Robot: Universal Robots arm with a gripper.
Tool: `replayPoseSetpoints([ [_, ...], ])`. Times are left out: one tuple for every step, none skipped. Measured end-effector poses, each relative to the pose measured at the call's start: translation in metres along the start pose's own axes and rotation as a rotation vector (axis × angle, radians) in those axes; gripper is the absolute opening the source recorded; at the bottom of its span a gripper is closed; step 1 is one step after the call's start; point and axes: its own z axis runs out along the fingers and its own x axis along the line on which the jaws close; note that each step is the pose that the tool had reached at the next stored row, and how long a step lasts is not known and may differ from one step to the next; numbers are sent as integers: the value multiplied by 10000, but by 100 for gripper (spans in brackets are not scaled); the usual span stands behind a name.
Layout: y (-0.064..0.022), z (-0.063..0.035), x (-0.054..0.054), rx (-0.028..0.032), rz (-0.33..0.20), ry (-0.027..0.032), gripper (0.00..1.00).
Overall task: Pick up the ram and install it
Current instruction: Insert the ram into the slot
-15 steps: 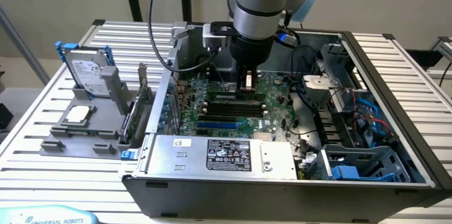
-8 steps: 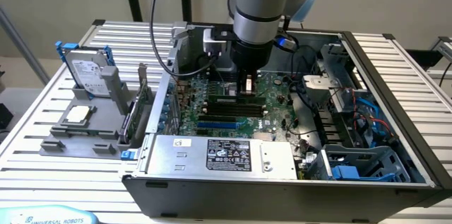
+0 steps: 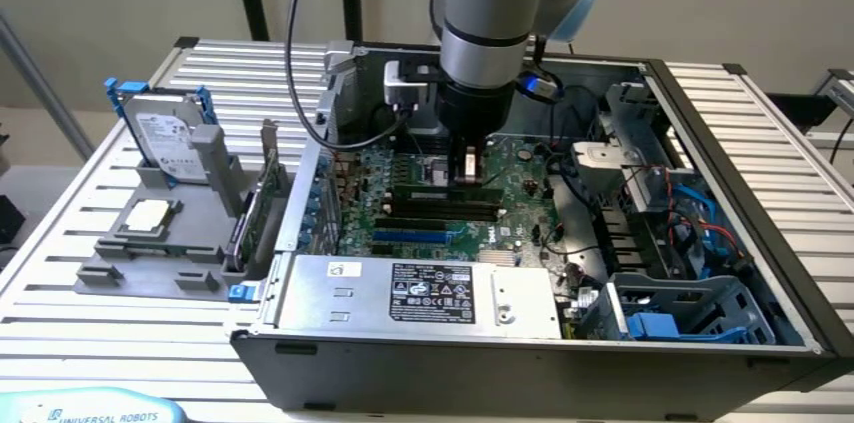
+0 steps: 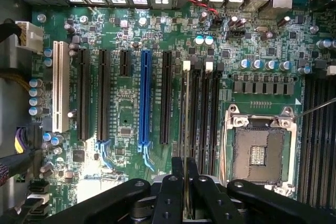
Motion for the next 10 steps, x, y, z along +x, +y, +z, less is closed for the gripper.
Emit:
replayPoseSetpoints([
  [1,5,0,2,0,1,14],
  [4,12,0,3,6,5,14],
  [9,19,0,3,16,8,14],
  [13,26,-1,3,31,14,14],
  [16,33,-2,3,52,21,14],
  [16,41,-3,3,70,30,14],
  [16,47,-6,3,82,43,14],
  [16,53,-9,2,92,58,14],
  [16,60,-13,2,106,73,14],
  [16,68,-16,3,123,86,14],
])
